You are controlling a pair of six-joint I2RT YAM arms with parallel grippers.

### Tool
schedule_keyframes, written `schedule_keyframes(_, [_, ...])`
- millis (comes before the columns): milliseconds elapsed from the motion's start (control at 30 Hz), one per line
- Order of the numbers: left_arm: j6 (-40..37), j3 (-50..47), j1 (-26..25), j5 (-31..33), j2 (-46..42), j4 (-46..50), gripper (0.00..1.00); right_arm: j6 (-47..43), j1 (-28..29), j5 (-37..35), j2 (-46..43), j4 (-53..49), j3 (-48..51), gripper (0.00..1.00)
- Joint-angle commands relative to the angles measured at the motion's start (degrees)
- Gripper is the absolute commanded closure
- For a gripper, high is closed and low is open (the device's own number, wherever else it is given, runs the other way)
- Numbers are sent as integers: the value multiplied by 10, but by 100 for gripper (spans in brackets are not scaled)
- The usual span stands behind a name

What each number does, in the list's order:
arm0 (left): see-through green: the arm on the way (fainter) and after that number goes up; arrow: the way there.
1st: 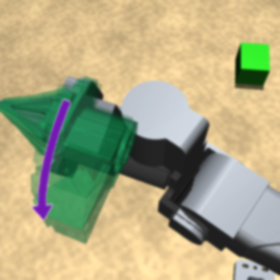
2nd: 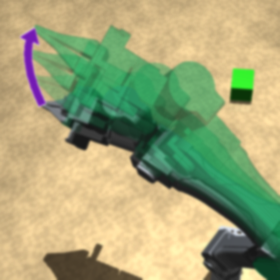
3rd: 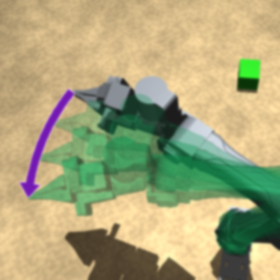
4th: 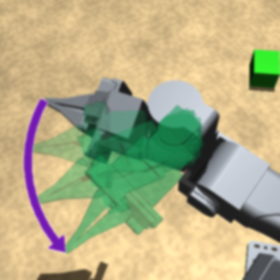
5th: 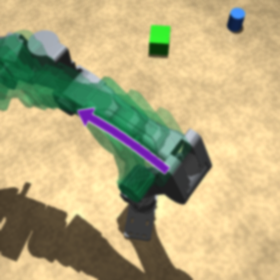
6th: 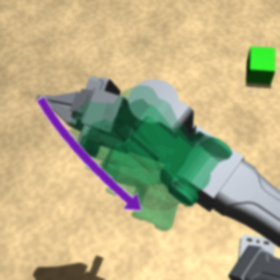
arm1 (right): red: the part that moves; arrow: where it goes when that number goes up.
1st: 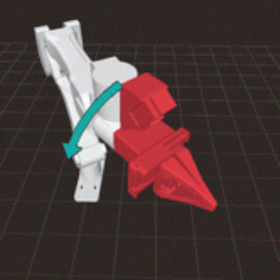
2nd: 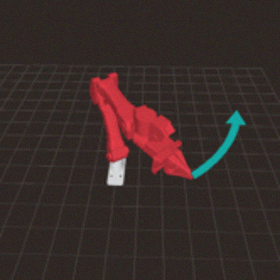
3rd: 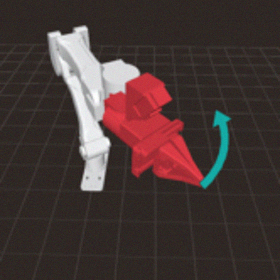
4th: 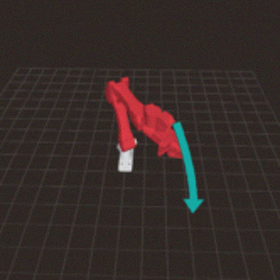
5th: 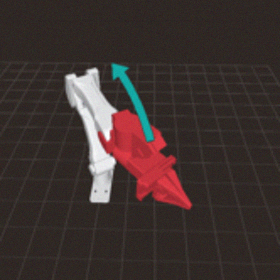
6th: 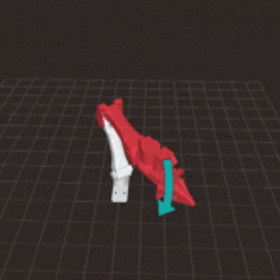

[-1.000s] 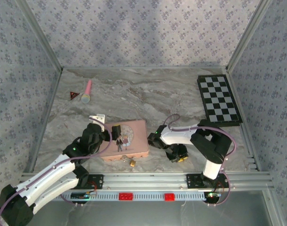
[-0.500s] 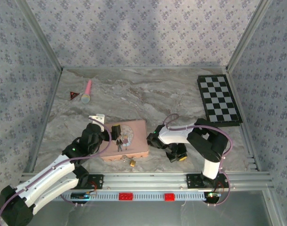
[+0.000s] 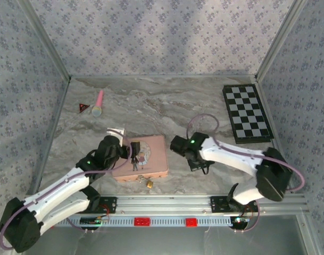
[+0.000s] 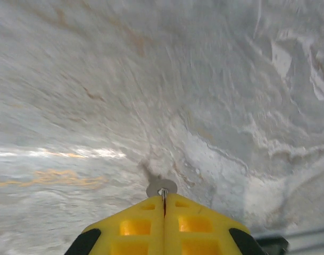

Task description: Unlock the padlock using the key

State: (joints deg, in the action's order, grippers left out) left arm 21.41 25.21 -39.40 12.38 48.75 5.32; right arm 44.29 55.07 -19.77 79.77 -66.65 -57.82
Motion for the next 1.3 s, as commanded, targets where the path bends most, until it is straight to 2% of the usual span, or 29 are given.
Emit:
schedule_keyframes(0, [-9,56,-5,-89,36,-42,0,-6,-6,-13,-58,40,-13,100])
schedule_keyframes(100, [-27,87,-22,-146,75,-69,0,-24,-15,6,-111,97,-15,100])
schedule_keyframes(300, [-130,128,-107,-183,161,-116,0,-56,-34,33,-148,185,-47,100])
schedule_keyframes(367, [-145,121,-116,-207,181,-162,0,-71,-32,42,-146,205,-61,100])
schedule_keyframes(467, [-180,87,-132,-234,195,-264,6,-78,-32,62,-146,232,-70,100])
schedule_keyframes(567, [-237,52,-155,-220,192,-343,6,-99,-29,87,-141,255,-88,100])
schedule_keyframes(700, [-272,21,-158,-197,184,-398,7,-108,-13,102,-136,283,-100,100])
schedule_keyframes(867, [-303,4,-158,-182,174,-421,23,-116,9,105,-131,308,-122,100])
schedule_keyframes(967, [-303,-11,-158,-174,164,-446,26,-120,22,110,-128,320,-117,100])
schedule_keyframes(1033, [-309,-14,-158,-176,158,-451,33,-119,28,118,-123,333,-114,100])
schedule_keyframes(1267, [-302,-27,-157,-159,142,-477,40,-119,36,137,-110,367,-90,100])
